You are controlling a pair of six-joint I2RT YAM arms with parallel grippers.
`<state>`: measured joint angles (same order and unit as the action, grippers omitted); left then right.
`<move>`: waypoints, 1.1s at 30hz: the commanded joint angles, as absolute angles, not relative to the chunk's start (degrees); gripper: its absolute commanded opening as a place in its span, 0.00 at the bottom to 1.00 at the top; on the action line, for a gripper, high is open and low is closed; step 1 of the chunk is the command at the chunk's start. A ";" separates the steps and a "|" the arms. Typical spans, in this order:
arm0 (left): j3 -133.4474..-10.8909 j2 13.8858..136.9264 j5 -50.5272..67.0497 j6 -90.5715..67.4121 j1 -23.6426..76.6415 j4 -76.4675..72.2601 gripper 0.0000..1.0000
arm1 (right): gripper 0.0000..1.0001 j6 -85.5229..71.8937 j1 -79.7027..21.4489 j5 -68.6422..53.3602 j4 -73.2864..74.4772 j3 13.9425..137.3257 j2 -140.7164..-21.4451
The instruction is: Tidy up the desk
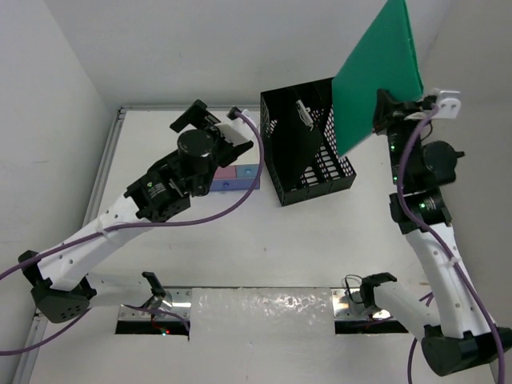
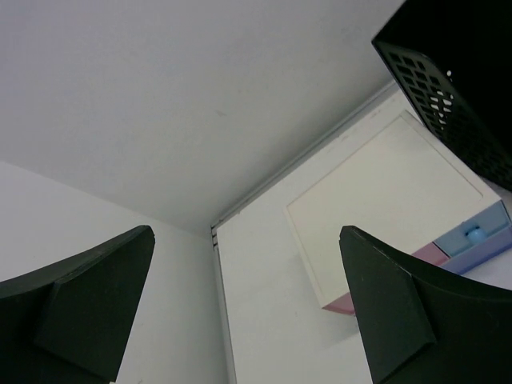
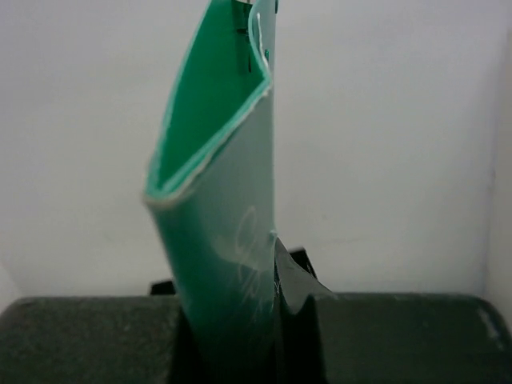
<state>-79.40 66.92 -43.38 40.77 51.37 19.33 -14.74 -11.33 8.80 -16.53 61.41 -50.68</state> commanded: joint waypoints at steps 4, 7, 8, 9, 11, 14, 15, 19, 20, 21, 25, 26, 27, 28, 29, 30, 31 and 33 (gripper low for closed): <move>-82.44 71.36 -41.40 34.46 52.12 24.78 1.00 | 0.00 -13.36 -11.16 16.35 -20.48 56.35 -48.35; -83.49 71.63 -40.52 32.44 51.07 25.22 1.00 | 0.00 -13.19 -11.25 16.70 -18.99 54.32 -47.11; -83.32 71.02 -39.39 32.00 50.02 25.49 1.00 | 0.00 -13.10 -11.25 16.96 -18.20 53.79 -46.50; -82.89 70.58 -38.85 31.38 49.57 25.58 1.00 | 0.00 -13.10 -11.25 17.14 -18.19 53.27 -46.15; -79.91 68.74 -39.11 30.94 49.05 25.58 1.00 | 0.00 -13.97 -11.25 17.40 -19.15 52.48 -45.44; -76.56 67.24 -41.13 30.94 46.95 25.23 1.00 | 0.00 -13.98 -11.25 16.79 -18.38 52.20 -45.61; -76.29 67.06 -41.13 30.85 46.15 25.31 1.00 | 0.00 -13.71 -11.25 16.79 -17.76 52.29 -45.62; -75.94 67.06 -37.37 28.75 41.58 24.35 1.00 | 0.00 -11.00 -11.25 17.57 -17.05 50.81 -44.04; -75.76 67.15 -34.92 28.22 38.96 24.26 1.00 | 0.00 -10.38 -11.25 17.58 -17.66 50.54 -43.95; -75.67 67.50 -33.85 26.82 37.54 24.43 0.99 | 0.00 -9.59 -11.25 17.23 -17.58 50.89 -44.29; -75.15 67.41 -29.53 24.43 30.60 25.75 1.00 | 0.00 -9.67 -11.25 12.31 -16.70 52.21 -46.75; -74.89 66.80 -29.36 24.35 30.15 25.58 1.00 | 0.00 -9.67 -11.25 11.70 -17.31 51.86 -47.37; -74.45 66.71 -29.36 24.52 29.71 25.58 1.00 | 0.00 -9.93 -11.16 11.43 -18.71 51.42 -47.55; -74.36 66.62 -29.62 24.61 29.01 25.32 1.00 | 0.00 -10.19 -11.25 12.12 -19.42 50.37 -47.64; -74.09 66.53 -29.79 24.96 28.57 24.96 1.00 | 0.00 -10.54 -11.25 12.65 -20.55 49.75 -47.98; -73.83 66.62 -29.88 25.05 28.22 24.87 1.00 | 0.00 -10.81 -11.25 12.57 -24.39 48.79 -48.25; -73.57 66.62 -29.80 25.22 27.34 24.70 1.00 | 0.00 -11.25 -11.25 11.00 -26.00 47.47 -48.77; -72.17 66.62 -29.79 25.66 26.55 23.65 1.00 | 0.00 -13.26 -11.25 8.10 -28.73 47.20 -51.40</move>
<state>-73.06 68.23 -30.68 26.46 27.99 26.48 -11.07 -11.33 11.68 -18.52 47.27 -49.60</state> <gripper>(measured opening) 0.996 0.108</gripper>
